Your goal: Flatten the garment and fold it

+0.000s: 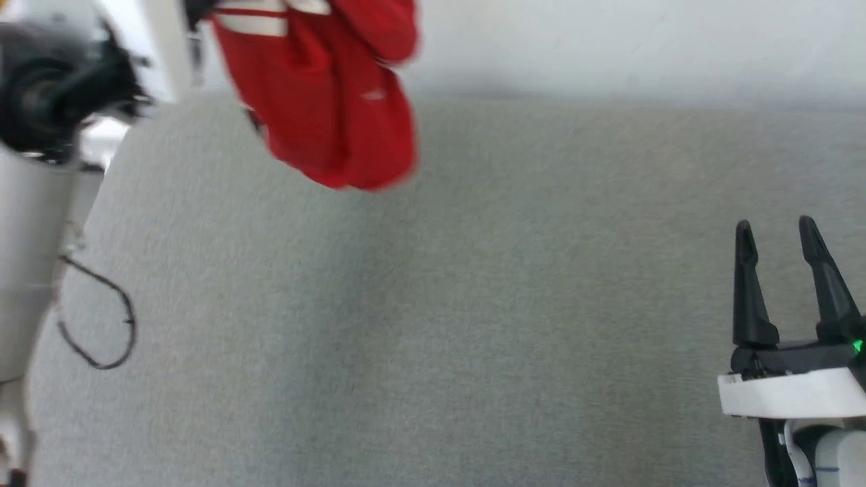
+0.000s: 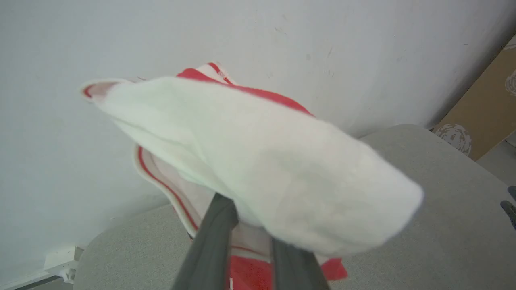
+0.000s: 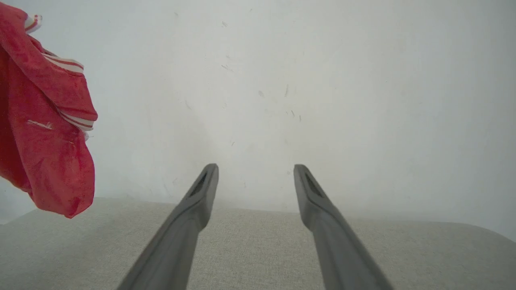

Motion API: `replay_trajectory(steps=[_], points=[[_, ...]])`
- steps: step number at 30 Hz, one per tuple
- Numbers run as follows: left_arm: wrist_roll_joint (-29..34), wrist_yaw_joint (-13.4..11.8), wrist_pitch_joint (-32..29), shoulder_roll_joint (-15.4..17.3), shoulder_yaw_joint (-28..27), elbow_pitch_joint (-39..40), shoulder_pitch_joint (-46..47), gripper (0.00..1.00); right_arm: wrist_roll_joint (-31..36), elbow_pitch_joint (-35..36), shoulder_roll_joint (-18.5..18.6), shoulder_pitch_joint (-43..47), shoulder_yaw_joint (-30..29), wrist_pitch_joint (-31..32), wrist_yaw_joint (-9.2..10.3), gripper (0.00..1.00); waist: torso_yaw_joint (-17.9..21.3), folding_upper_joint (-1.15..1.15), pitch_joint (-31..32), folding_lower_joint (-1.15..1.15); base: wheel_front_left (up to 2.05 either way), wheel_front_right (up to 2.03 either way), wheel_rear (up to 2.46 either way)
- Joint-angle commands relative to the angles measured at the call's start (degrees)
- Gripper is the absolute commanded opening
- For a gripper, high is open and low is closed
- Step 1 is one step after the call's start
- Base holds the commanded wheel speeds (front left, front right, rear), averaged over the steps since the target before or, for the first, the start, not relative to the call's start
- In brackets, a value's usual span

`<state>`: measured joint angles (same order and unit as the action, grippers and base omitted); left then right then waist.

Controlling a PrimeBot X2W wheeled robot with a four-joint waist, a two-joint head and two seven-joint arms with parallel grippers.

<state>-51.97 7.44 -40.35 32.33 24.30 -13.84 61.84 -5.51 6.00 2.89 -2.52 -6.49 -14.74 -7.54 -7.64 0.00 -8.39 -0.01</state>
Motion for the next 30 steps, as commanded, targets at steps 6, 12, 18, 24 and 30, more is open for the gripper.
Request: replay_trajectory(steps=[6,12,18,24,30], points=[[-1.16,-1.35,-1.24,-5.42,2.93,3.52,0.09,0.00,-0.10,0.98,-0.02,1.98,-0.73,-0.26,0.05,1.00,5.86,0.00,5.26,0.01,0.00,0.00,0.00],[-1.96,-1.95,-2.92,-9.11,6.39,7.46,-1.92,0.00,-0.16,1.44,-0.02,2.75,-1.23,-0.26,0.05,1.00,9.91,0.00,5.29,0.01,0.00,0.00,0.00],[-1.94,-2.77,-3.38,-12.38,9.92,9.60,-4.84,0.00,-0.44,1.91,-0.02,2.65,-1.75,-0.26,0.05,1.00,13.40,0.00,3.73,0.01,0.00,0.00,0.00],[2.95,-2.96,1.16,-14.21,14.29,7.48,-8.91,0.00,-1.43,2.17,-0.02,1.66,-1.68,-0.26,0.05,1.00,15.34,0.00,0.92,0.01,0.00,0.00,0.00],[8.02,-4.78,10.52,-18.22,17.99,-1.72,-15.57,0.00,-2.27,2.32,-0.02,0.12,-1.54,-0.26,0.05,1.00,15.95,0.00,-2.70,0.01,0.00,0.00,0.00]])
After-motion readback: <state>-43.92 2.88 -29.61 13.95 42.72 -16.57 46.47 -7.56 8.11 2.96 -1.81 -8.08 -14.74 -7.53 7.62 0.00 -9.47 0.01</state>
